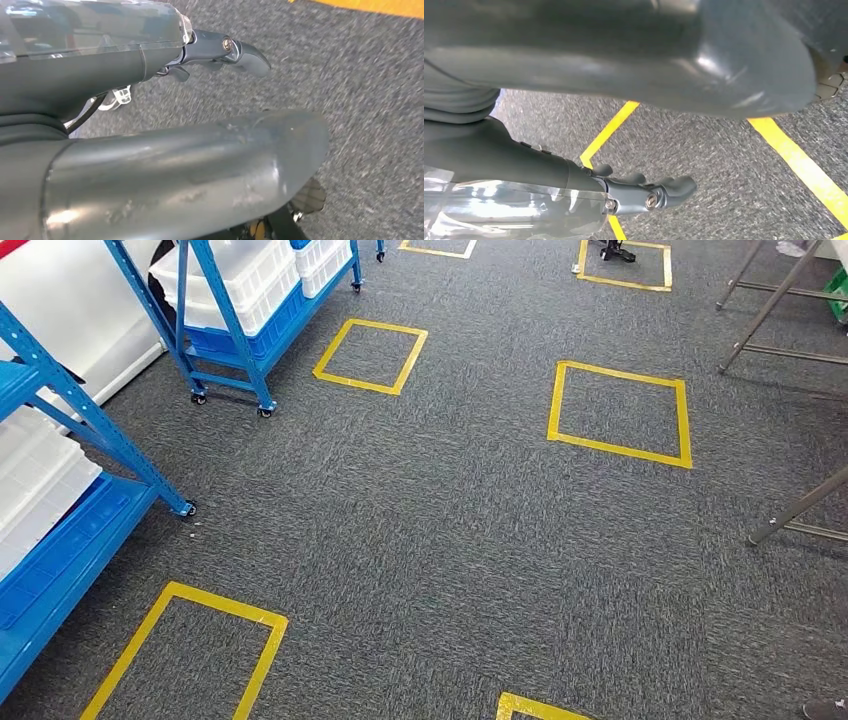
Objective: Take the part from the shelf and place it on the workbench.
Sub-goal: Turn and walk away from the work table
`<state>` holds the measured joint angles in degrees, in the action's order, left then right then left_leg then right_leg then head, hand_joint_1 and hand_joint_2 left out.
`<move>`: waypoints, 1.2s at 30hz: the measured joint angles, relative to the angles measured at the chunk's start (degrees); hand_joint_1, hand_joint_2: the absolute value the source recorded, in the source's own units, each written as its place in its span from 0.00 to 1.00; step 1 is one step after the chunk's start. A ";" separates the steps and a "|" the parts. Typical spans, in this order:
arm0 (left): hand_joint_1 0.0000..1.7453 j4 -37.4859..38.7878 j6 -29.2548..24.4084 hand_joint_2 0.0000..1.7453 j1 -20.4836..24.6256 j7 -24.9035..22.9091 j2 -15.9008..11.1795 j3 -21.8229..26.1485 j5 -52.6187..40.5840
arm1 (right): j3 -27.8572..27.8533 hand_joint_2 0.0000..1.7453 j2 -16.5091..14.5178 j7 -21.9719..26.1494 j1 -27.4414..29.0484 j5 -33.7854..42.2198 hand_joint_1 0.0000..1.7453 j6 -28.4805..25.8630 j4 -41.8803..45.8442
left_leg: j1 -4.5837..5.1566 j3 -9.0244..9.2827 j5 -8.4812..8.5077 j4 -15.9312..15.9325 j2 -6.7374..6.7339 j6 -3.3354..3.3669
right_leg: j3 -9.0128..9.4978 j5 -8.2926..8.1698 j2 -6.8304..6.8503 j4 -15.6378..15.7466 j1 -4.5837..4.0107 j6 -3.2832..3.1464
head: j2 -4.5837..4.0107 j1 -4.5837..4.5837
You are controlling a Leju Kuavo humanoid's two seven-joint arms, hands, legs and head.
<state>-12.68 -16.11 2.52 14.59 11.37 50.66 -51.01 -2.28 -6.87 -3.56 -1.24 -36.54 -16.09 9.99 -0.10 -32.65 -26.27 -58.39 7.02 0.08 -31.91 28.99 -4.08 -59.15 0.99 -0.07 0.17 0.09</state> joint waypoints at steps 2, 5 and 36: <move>0.00 0.00 0.16 0.00 -0.12 0.05 -0.01 0.02 0.01 | 0.01 0.00 -0.04 -0.01 -0.14 0.00 0.00 0.02 0.00 | -0.12 -0.32 -0.23 -0.34 -0.41 -0.61 | 0.23 -0.23 1.31 0.37 -0.01 -0.72 | 0.00 -0.02; 0.00 0.00 0.37 0.00 -0.05 0.15 -0.02 0.06 0.04 | -0.01 0.00 -0.08 -0.03 0.07 0.00 0.00 0.08 0.00 | -0.11 -3.51 -4.40 -7.32 -5.06 -1.19 | 0.61 -0.29 3.69 0.87 -0.13 -1.73 | 0.00 -0.32; 0.00 0.02 1.63 0.00 0.24 0.22 0.81 1.09 1.03 | -0.01 0.00 -0.03 -0.23 0.25 -0.07 0.00 0.92 -0.17 | -0.26 -4.12 -5.46 -9.13 -5.26 -1.27 | 0.37 -0.52 3.81 0.60 -0.08 -2.00 | 0.00 -0.30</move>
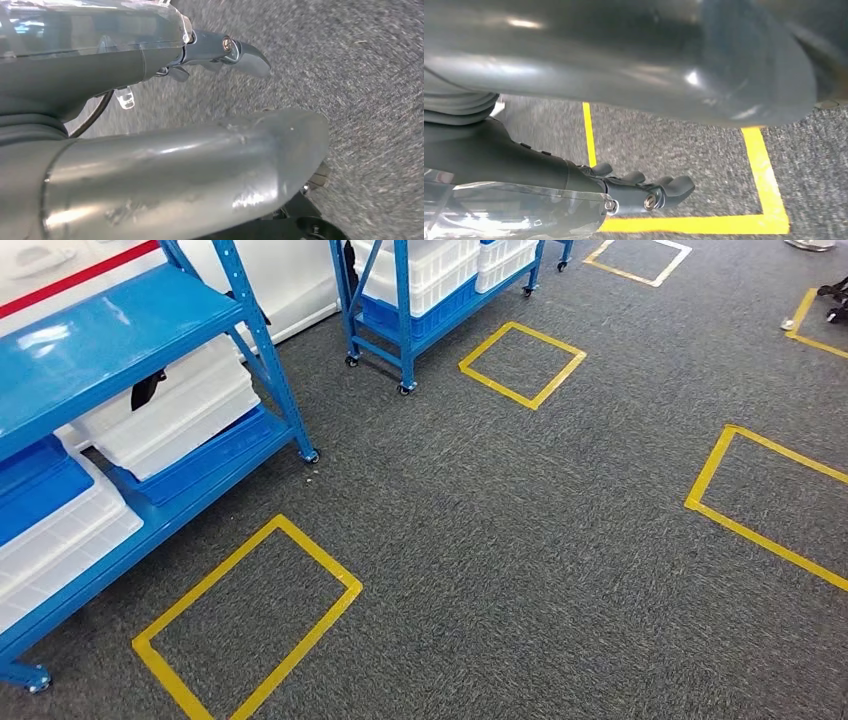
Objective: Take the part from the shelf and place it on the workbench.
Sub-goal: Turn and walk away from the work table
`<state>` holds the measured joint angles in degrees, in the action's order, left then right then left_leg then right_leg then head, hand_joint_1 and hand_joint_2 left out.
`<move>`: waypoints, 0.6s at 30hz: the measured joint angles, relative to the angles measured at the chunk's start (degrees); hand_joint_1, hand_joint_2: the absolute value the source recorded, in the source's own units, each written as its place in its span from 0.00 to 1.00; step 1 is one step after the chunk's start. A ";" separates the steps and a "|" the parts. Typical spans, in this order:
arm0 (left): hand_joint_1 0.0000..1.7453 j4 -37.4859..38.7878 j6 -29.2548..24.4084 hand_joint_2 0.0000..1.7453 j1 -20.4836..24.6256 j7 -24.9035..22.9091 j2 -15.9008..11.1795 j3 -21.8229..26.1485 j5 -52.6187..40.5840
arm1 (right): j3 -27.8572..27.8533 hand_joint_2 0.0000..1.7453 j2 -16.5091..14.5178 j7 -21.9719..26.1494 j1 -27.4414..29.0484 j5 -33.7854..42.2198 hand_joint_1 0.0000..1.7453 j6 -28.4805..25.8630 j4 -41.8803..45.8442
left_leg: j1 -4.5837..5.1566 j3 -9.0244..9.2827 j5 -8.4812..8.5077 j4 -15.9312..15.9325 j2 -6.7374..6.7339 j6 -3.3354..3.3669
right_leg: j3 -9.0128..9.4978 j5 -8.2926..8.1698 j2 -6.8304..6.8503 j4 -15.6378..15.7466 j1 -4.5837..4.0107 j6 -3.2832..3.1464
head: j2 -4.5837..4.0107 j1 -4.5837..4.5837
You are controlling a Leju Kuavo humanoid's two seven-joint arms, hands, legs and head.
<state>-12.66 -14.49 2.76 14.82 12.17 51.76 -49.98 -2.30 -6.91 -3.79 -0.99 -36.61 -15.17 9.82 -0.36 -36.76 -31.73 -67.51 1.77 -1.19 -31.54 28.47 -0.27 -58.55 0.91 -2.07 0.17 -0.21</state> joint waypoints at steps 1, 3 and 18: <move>0.00 0.00 0.03 0.00 0.10 0.10 0.02 0.03 0.09 | 0.00 0.00 0.01 0.00 0.05 -0.02 0.00 0.00 -0.01 | -0.09 -1.80 -1.62 -3.67 -0.62 -0.18 | 0.01 0.09 0.92 -0.02 -0.12 -0.12 | 0.00 -0.05; 0.00 0.00 0.11 0.00 0.12 0.24 0.04 0.13 0.24 | 0.00 0.00 0.02 0.00 0.05 -0.08 0.00 0.00 -0.01 | -0.25 -3.34 -2.16 -6.95 -1.14 -0.39 | 0.12 0.31 2.65 -0.05 -0.27 -0.19 | 0.00 -0.04; 0.00 0.00 1.72 0.00 0.52 -1.80 0.22 3.43 3.56 | -0.01 0.00 0.10 -0.04 -0.18 -0.66 0.00 0.02 0.05 | 0.21 5.10 5.63 9.83 0.13 2.98 | -5.97 8.46 0.60 -15.49 -0.16 2.40 | 0.00 0.57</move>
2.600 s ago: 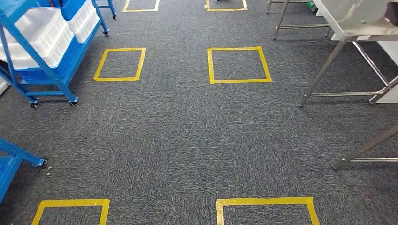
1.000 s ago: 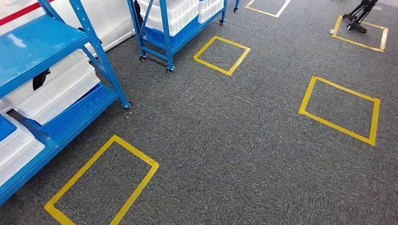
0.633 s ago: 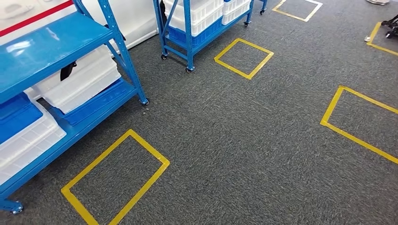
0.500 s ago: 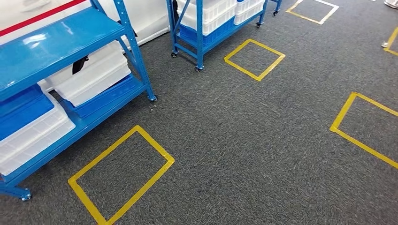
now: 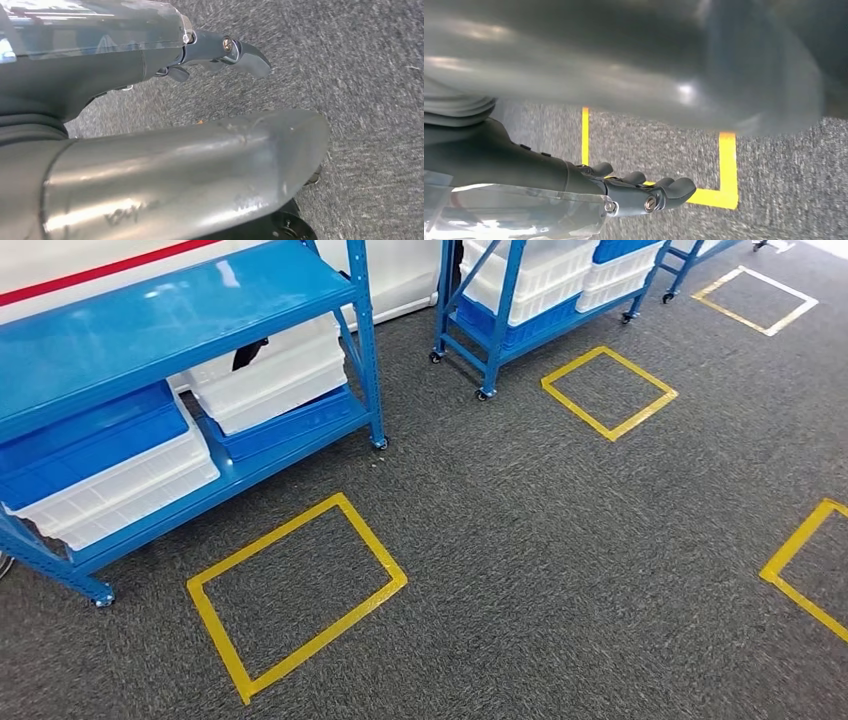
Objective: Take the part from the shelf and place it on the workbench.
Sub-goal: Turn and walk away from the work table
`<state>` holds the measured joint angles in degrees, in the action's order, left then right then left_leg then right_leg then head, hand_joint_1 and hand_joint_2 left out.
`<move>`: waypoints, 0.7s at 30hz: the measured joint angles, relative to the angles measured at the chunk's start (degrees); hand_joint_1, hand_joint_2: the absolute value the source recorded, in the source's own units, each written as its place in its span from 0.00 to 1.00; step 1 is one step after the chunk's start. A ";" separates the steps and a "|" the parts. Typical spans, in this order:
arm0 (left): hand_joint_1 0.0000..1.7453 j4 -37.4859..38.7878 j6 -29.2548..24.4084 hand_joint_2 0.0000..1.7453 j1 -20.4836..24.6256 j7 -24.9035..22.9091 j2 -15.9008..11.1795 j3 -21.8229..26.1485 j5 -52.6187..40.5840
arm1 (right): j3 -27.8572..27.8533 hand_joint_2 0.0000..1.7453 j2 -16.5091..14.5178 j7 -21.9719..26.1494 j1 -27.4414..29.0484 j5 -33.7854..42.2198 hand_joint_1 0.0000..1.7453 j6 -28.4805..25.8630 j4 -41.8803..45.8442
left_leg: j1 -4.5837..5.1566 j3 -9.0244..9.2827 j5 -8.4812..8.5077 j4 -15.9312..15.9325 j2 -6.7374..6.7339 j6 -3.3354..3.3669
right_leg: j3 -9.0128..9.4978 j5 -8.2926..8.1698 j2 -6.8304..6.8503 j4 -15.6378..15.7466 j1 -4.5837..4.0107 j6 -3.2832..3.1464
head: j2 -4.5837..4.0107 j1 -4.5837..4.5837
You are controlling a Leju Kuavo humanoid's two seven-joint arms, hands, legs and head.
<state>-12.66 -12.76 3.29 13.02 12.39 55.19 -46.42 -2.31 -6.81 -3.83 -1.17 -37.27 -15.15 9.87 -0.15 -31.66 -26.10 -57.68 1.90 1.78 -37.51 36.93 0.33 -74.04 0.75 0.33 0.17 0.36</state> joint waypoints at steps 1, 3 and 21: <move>0.00 0.00 0.00 0.00 -0.01 -0.03 0.01 0.14 -0.01 | -0.01 0.00 0.02 -0.04 0.01 0.00 0.00 -0.10 0.01 | 0.01 0.07 -0.03 -0.08 0.82 -0.04 | 0.13 -1.41 -0.14 0.90 0.00 -0.07 | 0.00 0.01; 0.00 0.00 0.03 0.00 -0.03 -0.12 0.03 0.39 -0.01 | -0.01 0.00 0.05 -0.22 0.04 0.01 0.00 -0.54 0.01 | -0.04 0.18 -0.18 -0.32 2.44 -0.25 | 2.79 -5.90 -1.24 7.68 0.08 -0.34 | 0.00 0.02; 0.00 0.00 2.15 0.00 0.35 0.27 -0.04 4.73 4.49 | -0.22 0.00 -1.18 -1.25 0.03 0.37 0.00 -3.22 0.01 | 0.26 0.21 -1.21 -1.01 -2.42 -1.83 | 6.57 -7.95 1.68 15.35 -0.38 -1.57 | 0.00 -0.57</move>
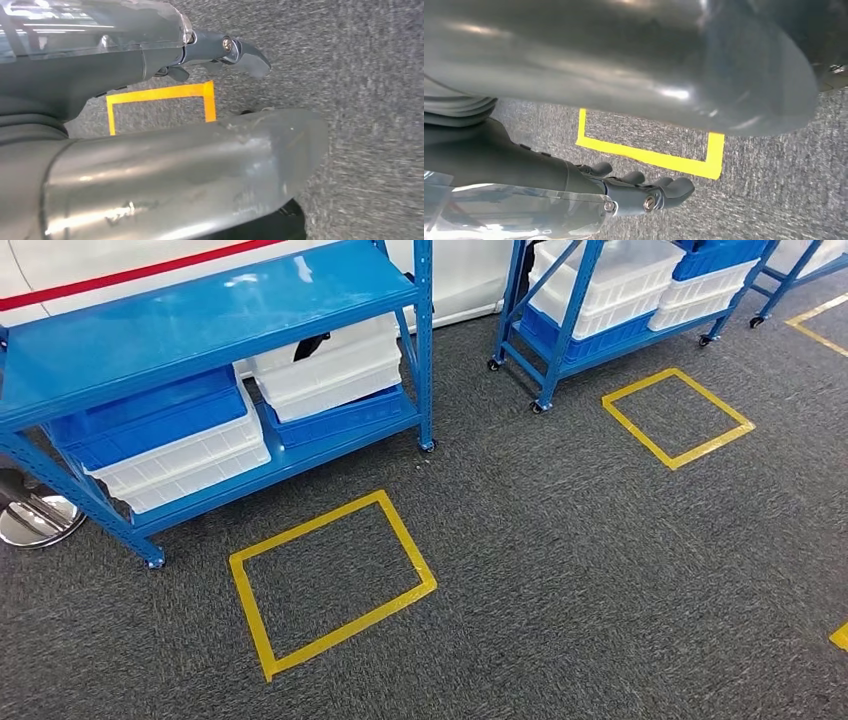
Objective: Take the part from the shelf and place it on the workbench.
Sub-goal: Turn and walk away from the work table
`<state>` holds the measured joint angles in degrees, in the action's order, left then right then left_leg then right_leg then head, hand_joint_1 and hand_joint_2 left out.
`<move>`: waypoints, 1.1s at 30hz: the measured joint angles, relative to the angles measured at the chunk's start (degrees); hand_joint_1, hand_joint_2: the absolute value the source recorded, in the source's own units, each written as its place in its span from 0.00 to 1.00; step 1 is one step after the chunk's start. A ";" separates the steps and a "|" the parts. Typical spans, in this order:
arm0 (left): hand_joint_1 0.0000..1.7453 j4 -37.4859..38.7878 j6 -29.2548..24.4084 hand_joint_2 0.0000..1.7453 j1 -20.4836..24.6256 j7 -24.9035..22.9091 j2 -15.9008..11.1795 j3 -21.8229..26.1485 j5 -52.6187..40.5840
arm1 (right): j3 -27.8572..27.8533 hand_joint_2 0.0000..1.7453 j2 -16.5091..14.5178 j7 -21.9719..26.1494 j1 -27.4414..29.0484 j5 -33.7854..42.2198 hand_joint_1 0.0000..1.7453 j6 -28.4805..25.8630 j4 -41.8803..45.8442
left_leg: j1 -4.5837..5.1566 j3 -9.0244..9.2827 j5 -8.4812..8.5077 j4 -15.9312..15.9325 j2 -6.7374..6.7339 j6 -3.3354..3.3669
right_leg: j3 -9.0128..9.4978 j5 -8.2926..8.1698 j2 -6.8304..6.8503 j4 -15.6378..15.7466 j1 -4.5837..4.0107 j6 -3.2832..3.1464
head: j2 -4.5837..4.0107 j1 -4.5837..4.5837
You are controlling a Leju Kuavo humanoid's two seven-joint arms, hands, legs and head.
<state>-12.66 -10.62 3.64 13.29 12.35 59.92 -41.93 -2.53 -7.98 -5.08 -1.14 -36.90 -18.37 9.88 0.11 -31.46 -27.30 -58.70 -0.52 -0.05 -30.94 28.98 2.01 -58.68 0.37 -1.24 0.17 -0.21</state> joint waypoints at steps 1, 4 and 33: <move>0.00 0.00 0.00 0.00 0.04 0.07 -0.01 0.22 0.05 | -0.01 0.00 -0.02 0.16 -0.03 0.01 0.00 0.38 0.00 | 0.13 0.22 -0.29 0.68 -0.05 0.39 | 0.07 -0.20 0.07 -0.21 -0.03 0.44 | 0.00 0.01; 0.00 0.00 -0.09 0.00 -0.14 0.20 -0.02 0.51 -0.15 | -0.04 0.00 0.31 0.98 -0.08 0.01 0.00 2.29 0.00 | -0.12 1.22 -0.03 1.51 0.37 1.49 | -0.06 -0.16 -0.23 -2.05 0.20 1.47 | 0.00 0.11; 0.00 0.00 -0.96 0.00 -0.16 -0.92 0.16 0.83 -0.83 | -0.57 0.00 1.64 1.59 0.36 -0.19 0.00 4.32 -0.13 | 0.28 -1.79 1.16 -0.27 0.50 0.20 | 0.74 0.77 -1.41 -0.51 -0.57 -0.87 | 0.00 0.12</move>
<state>-12.66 -11.57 3.48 12.37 12.51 60.75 -42.76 -3.10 -6.34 -3.49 -0.77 -37.09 -14.05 9.75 0.39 -33.24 -26.14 -58.97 -0.01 0.15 -30.20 29.75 0.60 -59.20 -0.20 -2.12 0.17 -0.09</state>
